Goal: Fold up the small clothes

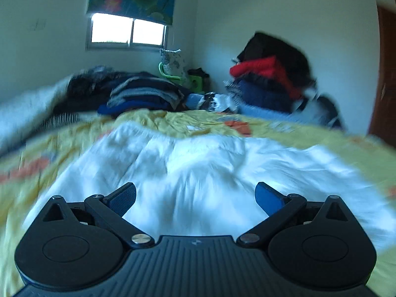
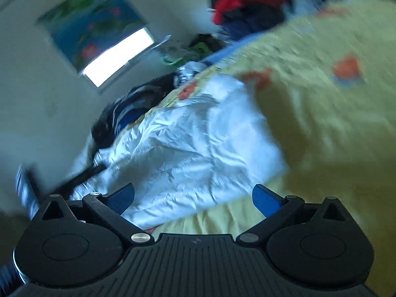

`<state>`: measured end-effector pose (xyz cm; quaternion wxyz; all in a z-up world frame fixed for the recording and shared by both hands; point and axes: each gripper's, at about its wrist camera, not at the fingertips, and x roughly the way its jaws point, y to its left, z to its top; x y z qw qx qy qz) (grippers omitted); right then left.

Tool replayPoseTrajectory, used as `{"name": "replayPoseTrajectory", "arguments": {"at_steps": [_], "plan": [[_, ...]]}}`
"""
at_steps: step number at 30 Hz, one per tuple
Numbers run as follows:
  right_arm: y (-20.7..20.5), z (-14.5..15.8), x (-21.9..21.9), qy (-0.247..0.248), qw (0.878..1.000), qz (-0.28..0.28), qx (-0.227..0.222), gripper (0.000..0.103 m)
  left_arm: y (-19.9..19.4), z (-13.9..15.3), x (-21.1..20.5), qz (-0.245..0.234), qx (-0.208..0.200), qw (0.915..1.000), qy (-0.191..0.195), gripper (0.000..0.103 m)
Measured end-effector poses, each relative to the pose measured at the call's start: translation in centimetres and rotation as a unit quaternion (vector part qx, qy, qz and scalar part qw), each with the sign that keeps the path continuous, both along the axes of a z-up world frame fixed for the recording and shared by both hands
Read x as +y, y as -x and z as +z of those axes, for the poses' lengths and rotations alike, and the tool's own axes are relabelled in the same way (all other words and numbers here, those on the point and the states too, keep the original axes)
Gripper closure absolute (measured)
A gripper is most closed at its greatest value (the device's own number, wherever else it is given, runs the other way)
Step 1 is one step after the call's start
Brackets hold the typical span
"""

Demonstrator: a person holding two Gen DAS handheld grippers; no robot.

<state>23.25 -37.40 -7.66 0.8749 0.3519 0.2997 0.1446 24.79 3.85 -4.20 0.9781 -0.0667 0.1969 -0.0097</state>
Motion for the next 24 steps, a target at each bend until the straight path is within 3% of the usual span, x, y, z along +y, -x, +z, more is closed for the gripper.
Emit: {"name": "replayPoseTrajectory", "arguments": {"at_steps": [3,6,9,11,15,20,22,23,24], "plan": [[0.1,-1.4,-2.6,-0.120,0.991,-0.035,0.047,0.001,4.4,-0.5,3.0,0.043,0.013,0.9967,0.068,0.000],[-1.5,-2.9,-3.4,-0.185,0.978,-0.052,0.079,0.001,6.1,-1.9,6.4,0.142,0.040,0.9774,0.151,0.000],[-3.1,-2.9,-2.8,-0.169,0.979,-0.068,0.094,0.000,5.4,-3.2,9.7,0.215,0.080,0.9450,0.233,0.000],[-4.0,-2.8,-2.2,-0.154,0.980,-0.073,0.105,0.000,4.4,-3.5,11.3,0.224,0.102,0.9289,0.277,0.000],[-5.7,-2.5,-0.9,-0.118,0.984,-0.069,0.112,0.001,1.8,-3.9,12.5,0.205,0.123,0.9159,0.323,0.000],[-6.2,-2.5,-0.7,-0.117,0.986,-0.080,0.092,0.003,-0.8,-4.6,12.1,0.214,0.113,0.9145,0.325,0.001],[-6.6,-2.6,-0.4,-0.106,0.987,-0.081,0.085,0.016,-1.3,-4.6,11.9,0.214,0.112,0.9169,0.318,0.001],[-7.0,-2.9,-0.2,-0.102,0.988,-0.076,0.091,0.038,-1.7,-4.5,11.9,0.211,0.116,0.9187,0.313,0.004],[-7.3,-3.4,-0.3,-0.104,0.987,-0.073,0.100,0.060,-2.1,-4.4,11.8,0.206,0.119,0.9208,0.309,0.016]]}}
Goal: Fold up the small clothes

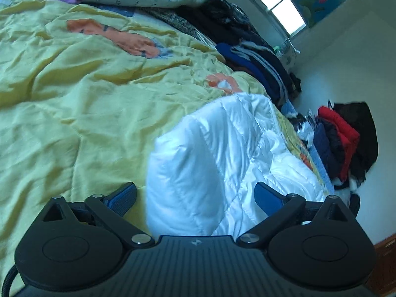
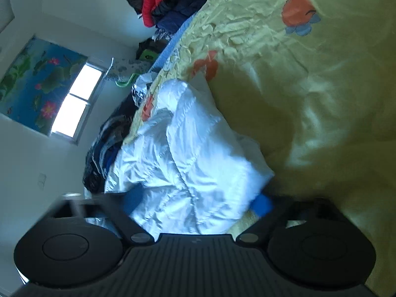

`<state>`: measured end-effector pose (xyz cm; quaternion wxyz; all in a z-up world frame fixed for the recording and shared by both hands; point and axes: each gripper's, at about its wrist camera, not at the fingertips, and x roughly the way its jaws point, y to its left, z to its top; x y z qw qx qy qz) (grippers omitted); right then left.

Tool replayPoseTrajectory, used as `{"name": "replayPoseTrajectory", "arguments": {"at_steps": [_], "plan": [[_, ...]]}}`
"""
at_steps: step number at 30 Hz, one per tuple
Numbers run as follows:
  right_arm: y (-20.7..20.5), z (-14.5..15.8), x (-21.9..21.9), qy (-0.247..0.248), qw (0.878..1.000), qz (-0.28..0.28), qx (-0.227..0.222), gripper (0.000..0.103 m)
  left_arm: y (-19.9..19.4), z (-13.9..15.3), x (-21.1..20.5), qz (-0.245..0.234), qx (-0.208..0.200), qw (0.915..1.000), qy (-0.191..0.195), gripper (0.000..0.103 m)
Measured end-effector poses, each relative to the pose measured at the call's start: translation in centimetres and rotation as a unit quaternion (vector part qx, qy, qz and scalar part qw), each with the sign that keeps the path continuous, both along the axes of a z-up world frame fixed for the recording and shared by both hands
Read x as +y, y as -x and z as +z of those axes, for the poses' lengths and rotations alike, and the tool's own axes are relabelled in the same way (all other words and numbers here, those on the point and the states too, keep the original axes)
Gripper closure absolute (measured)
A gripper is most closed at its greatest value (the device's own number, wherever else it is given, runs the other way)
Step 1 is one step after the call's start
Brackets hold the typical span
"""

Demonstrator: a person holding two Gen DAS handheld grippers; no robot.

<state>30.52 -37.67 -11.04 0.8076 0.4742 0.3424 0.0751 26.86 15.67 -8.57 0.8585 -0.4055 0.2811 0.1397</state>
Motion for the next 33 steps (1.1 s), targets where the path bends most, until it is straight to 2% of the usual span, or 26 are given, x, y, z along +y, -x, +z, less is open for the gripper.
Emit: {"name": "replayPoseTrajectory", "arguments": {"at_steps": [1,2,5,8,11,15,17,20,23,25,26,27,28,29,30,31,33], "plan": [[-0.1,-0.5,0.0,-0.009,1.000,0.002,0.006,0.072,-0.2,0.0,-0.1,-0.011,0.007,0.9999,0.000,0.049],[-0.2,-1.1,0.0,-0.022,1.000,0.003,0.010,0.081,-0.6,0.1,0.0,-0.023,0.020,0.9996,0.000,0.058],[-0.3,-1.7,0.0,-0.032,0.999,0.002,-0.002,0.084,-0.6,0.5,-0.1,-0.038,0.012,0.9991,-0.016,0.081],[-0.1,-0.9,0.2,-0.021,1.000,0.004,-0.021,0.088,-0.1,1.5,-0.3,-0.043,0.002,0.9986,-0.031,0.089],[1.0,0.7,0.2,-0.014,0.999,0.006,-0.045,0.090,1.2,3.3,-0.4,-0.056,0.000,0.9974,-0.045,0.091],[4.6,3.2,-0.8,-0.038,0.996,0.038,-0.074,0.090,5.0,6.1,0.3,-0.084,-0.025,0.9942,-0.062,0.091],[6.8,3.6,-1.3,-0.045,0.994,0.057,-0.077,0.090,7.0,6.5,1.1,-0.094,-0.024,0.9931,-0.066,0.091],[9.4,2.1,-2.1,-0.055,0.995,0.077,-0.043,0.088,8.6,5.0,2.0,-0.105,0.004,0.9927,-0.060,0.090],[9.9,0.4,-2.3,-0.049,0.996,0.077,-0.014,0.083,8.4,2.7,2.0,-0.106,0.028,0.9917,-0.067,0.086],[9.7,0.1,-2.7,-0.059,0.996,0.070,0.003,0.067,7.9,2.3,1.5,-0.099,0.038,0.9900,-0.093,0.075],[9.7,0.5,-3.1,-0.055,0.997,0.059,0.005,0.050,7.8,2.3,1.4,-0.092,0.043,0.9891,-0.106,0.065],[10.3,1.3,-3.7,-0.041,0.998,0.038,-0.011,0.045,7.9,2.3,1.2,-0.086,0.040,0.9889,-0.114,0.057],[10.7,2.2,-4.3,-0.022,0.999,0.015,-0.027,0.045,7.8,2.5,1.2,-0.081,0.038,0.9890,-0.118,0.052],[10.9,3.1,-5.1,-0.004,0.999,-0.007,-0.037,0.041,7.8,2.5,1.2,-0.078,0.038,0.9892,-0.118,0.035],[11.1,4.0,-6.1,0.012,0.998,-0.036,-0.048,0.041,7.8,2.6,1.4,-0.073,0.036,0.9898,-0.117,0.025],[11.3,4.8,-6.7,0.020,0.996,-0.055,-0.066,0.041,7.9,2.6,1.5,-0.066,0.029,0.9904,-0.118,0.024],[10.8,6.9,-6.5,0.034,0.992,-0.039,-0.119,0.042,7.8,2.7,1.6,-0.049,0.021,0.9899,-0.131,0.025]]}}
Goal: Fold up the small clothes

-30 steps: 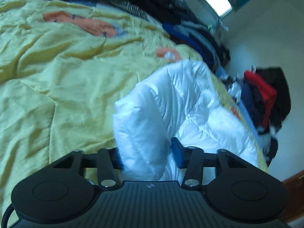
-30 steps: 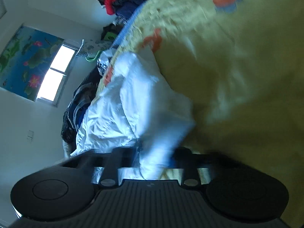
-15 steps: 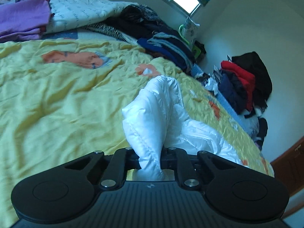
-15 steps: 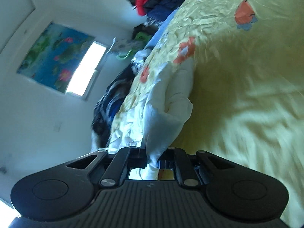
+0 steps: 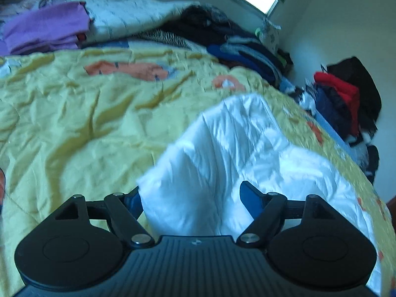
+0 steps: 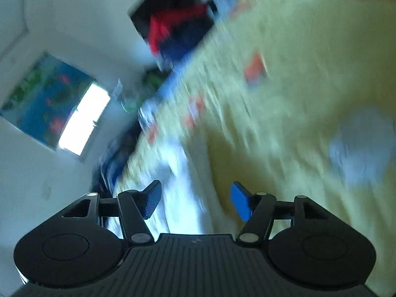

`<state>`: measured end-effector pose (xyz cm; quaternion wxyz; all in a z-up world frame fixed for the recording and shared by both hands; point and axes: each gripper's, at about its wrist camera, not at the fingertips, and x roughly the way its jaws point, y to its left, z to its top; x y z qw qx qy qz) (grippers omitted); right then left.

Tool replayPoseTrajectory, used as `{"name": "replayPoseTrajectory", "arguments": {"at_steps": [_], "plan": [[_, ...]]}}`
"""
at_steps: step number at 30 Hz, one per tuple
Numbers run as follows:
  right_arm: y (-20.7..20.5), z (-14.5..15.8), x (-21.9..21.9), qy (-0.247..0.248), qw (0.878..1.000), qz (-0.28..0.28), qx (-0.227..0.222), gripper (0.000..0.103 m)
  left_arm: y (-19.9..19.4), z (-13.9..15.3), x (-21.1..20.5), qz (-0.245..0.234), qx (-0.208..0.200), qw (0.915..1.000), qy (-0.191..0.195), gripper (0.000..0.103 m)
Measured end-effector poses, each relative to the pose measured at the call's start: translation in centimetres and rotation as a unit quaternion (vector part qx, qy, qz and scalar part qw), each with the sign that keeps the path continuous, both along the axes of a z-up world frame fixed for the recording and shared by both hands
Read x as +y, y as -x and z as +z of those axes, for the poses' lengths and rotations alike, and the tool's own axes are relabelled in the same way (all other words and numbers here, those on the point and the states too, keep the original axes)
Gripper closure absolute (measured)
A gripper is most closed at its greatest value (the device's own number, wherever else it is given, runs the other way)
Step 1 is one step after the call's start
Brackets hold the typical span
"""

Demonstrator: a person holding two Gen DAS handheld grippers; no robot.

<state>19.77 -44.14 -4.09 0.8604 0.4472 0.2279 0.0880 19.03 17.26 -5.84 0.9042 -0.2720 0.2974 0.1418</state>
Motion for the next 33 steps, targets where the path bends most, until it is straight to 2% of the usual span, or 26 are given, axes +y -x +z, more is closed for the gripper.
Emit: {"name": "replayPoseTrajectory", "arguments": {"at_steps": [1,2,3,4,6,9,11,12,13,14,15,17,21,23,25,27,28,29,31,33], "plan": [[-0.6,1.2,1.0,0.014,0.999,0.024,-0.025,0.042,0.0,0.1,0.0,0.011,-0.005,0.9999,-0.006,0.026],[-1.3,2.5,2.6,0.033,0.996,0.060,-0.053,0.042,-0.1,0.2,0.0,0.020,-0.010,0.9997,-0.010,0.035],[-2.1,3.9,5.1,0.063,0.988,0.115,-0.085,0.043,-0.2,0.3,-0.1,0.022,-0.014,0.9996,-0.010,0.063],[-3.2,4.8,7.4,0.088,0.977,0.162,-0.104,0.043,-0.5,0.2,-0.1,0.021,-0.008,0.9997,-0.009,0.072],[-5.8,5.5,12.8,0.132,0.950,0.256,-0.123,0.045,-1.1,0.3,-0.2,0.019,0.002,0.9998,-0.003,0.081],[-11.6,4.0,20.0,0.156,0.916,0.362,-0.079,0.048,-1.3,0.8,-0.9,0.014,-0.003,0.9997,-0.021,0.083],[-14.6,2.7,23.5,0.195,0.898,0.390,-0.053,0.049,-1.2,1.1,-1.2,0.011,-0.005,0.9995,-0.029,0.084],[-15.8,1.7,25.3,0.232,0.886,0.399,-0.042,0.048,-1.2,1.0,-1.2,0.011,-0.005,0.9995,-0.030,0.084],[-16.1,0.6,26.6,0.274,0.874,0.401,-0.033,0.046,-1.2,1.0,-1.2,0.010,-0.004,0.9995,-0.031,0.084],[-16.0,-0.7,28.1,0.315,0.857,0.407,-0.030,0.051,-1.2,0.9,-1.1,0.007,-0.004,0.9995,-0.029,0.084],[-15.9,-2.1,28.6,0.327,0.849,0.412,-0.044,0.051,-1.2,0.8,-1.1,0.006,-0.004,0.9995,-0.030,0.084],[-15.8,-2.8,28.1,0.309,0.858,0.408,-0.043,0.051,-1.2,1.0,-1.2,0.000,-0.005,0.9991,-0.041,0.084],[-14.1,-2.3,27.0,0.302,0.862,0.403,-0.054,0.047,-1.3,1.7,-1.5,-0.009,-0.015,0.9982,-0.057,0.084],[-13.6,-1.4,26.0,0.264,0.887,0.376,-0.047,0.042,-1.2,2.2,-1.5,-0.009,-0.022,0.9982,-0.054,0.084],[-13.0,0.0,24.2,0.210,0.905,0.364,-0.066,0.036,-0.9,3.0,-1.6,-0.012,-0.034,0.9981,-0.051,0.084],[-10.9,1.1,21.4,0.180,0.911,0.360,-0.086,0.016,-0.5,4.2,-2.2,-0.020,-0.052,0.9972,-0.051,0.087],[-10.1,1.5,20.3,0.177,0.913,0.358,-0.085,0.012,-0.2,5.0,-2.7,-0.029,-0.064,0.9962,-0.051,0.088],[-9.3,1.7,19.2,0.174,0.915,0.354,-0.084,0.009,0.0,5.9,-3.4,-0.041,-0.078,0.9948,-0.052,0.088],[-8.0,1.8,16.3,0.141,0.926,0.341,-0.078,0.009,0.5,7.7,-5.4,-0.073,-0.107,0.9896,-0.062,0.089],[-7.5,1.4,13.5,0.075,0.940,0.325,-0.070,0.009,0.9,9.4,-8.2,-0.117,-0.137,0.9804,-0.080,0.089]]}}
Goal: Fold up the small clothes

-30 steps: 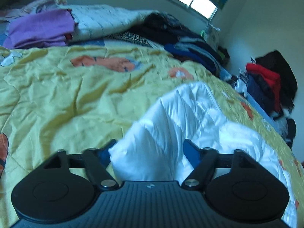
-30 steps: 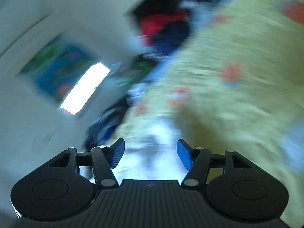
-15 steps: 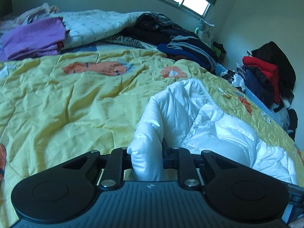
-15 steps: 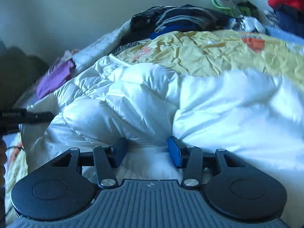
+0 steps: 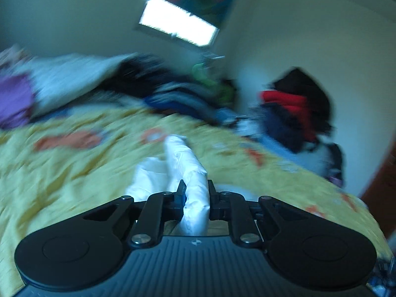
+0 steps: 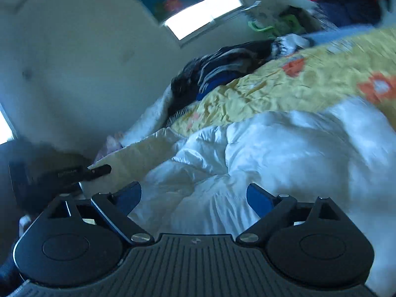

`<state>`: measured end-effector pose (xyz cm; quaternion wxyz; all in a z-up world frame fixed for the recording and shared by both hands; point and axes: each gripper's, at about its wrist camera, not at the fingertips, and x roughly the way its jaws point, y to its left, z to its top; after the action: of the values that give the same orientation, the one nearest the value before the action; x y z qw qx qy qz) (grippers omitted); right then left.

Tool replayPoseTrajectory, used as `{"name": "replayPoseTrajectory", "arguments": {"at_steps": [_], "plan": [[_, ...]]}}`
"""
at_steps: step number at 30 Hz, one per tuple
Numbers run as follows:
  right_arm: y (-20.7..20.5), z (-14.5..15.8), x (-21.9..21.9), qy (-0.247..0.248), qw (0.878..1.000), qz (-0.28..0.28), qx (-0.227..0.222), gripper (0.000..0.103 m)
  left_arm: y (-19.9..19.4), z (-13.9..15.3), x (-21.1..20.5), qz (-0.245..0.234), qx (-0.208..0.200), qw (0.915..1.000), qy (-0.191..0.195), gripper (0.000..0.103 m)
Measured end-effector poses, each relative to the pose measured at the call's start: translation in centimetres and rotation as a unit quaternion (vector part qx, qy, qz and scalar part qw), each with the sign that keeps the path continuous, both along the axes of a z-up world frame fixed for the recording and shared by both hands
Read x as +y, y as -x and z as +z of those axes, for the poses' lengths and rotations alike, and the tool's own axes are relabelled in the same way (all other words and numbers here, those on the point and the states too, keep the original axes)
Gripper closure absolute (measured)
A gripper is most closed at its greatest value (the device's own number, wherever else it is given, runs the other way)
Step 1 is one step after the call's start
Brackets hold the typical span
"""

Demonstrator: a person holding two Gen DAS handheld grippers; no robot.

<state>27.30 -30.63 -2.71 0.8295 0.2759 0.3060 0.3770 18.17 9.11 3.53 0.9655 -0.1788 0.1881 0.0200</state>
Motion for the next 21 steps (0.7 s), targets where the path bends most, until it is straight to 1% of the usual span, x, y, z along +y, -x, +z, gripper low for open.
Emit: {"name": "replayPoseTrajectory", "arguments": {"at_steps": [2,4,6,7,8,9,10,11,13,14,15,16,17,18,19,20,21], "plan": [[0.0,-0.9,-2.7,-0.069,0.997,-0.018,0.032,0.008,0.3,0.9,-3.2,-0.050,-0.020,0.9983,-0.021,0.089],[-0.2,-1.6,-4.9,-0.128,0.989,-0.033,0.062,0.009,0.4,0.9,-6.9,-0.099,-0.023,0.9938,-0.045,0.089],[-1.2,-2.4,-5.5,-0.169,0.981,-0.028,0.090,0.008,0.5,0.1,-10.8,-0.154,-0.010,0.9858,-0.065,0.090],[-1.5,-2.6,-5.7,-0.190,0.976,-0.021,0.103,0.007,0.7,-0.6,-12.6,-0.182,-0.003,0.9805,-0.073,0.090],[-1.6,-2.7,-6.0,-0.214,0.970,-0.008,0.114,0.006,1.0,-1.3,-14.2,-0.213,0.004,0.9740,-0.078,0.094],[-1.9,-2.7,-6.1,-0.227,0.966,0.007,0.122,0.001,1.4,-2.0,-16.0,-0.246,0.009,0.9656,-0.084,0.097],[-2.1,-2.6,-6.1,-0.230,0.965,0.020,0.127,0.000,1.8,-2.8,-17.7,-0.283,0.013,0.9542,-0.094,0.097],[-2.2,-2.4,-6.1,-0.223,0.966,0.028,0.129,0.001,2.4,-3.6,-19.5,-0.317,0.017,0.9419,-0.111,0.097],[-2.4,-1.8,-5.9,-0.190,0.973,0.037,0.126,0.000,3.7,-5.1,-22.7,-0.370,0.018,0.9168,-0.150,0.098],[-2.7,-1.7,-5.6,-0.170,0.976,0.047,0.128,0.000,4.5,-5.7,-23.7,-0.387,0.010,0.9065,-0.168,0.098],[-3.0,-1.7,-5.3,-0.152,0.978,0.050,0.135,0.001,5.4,-5.9,-24.4,-0.400,-0.004,0.8979,-0.184,0.097],[-3.1,-1.7,-5.1,-0.134,0.980,0.046,0.142,0.001,6.0,-5.8,-24.6,-0.405,-0.021,0.8926,-0.197,0.097],[-3.0,-1.7,-5.1,-0.121,0.981,0.045,0.145,0.000,6.5,-5.7,-24.2,-0.400,-0.039,0.8921,-0.206,0.097],[-2.8,-1.6,-5.1,-0.118,0.982,0.049,0.142,0.000,6.7,-5.4,-23.5,-0.382,-0.055,0.8974,-0.213,0.097],[-2.5,-1.5,-5.1,-0.121,0.982,0.053,0.135,0.000,6.7,-5.1,-22.4,-0.352,-0.066,0.9079,-0.218,0.097],[-2.3,-1.5,-5.2,-0.125,0.982,0.056,0.129,0.001,6.5,-5.0,-21.3,-0.311,-0.066,0.9215,-0.223,0.096],[-2.0,-1.5,-5.3,-0.126,0.983,0.055,0.124,0.001,6.2,-5.0,-19.8,-0.266,-0.057,0.9358,-0.224,0.093]]}}
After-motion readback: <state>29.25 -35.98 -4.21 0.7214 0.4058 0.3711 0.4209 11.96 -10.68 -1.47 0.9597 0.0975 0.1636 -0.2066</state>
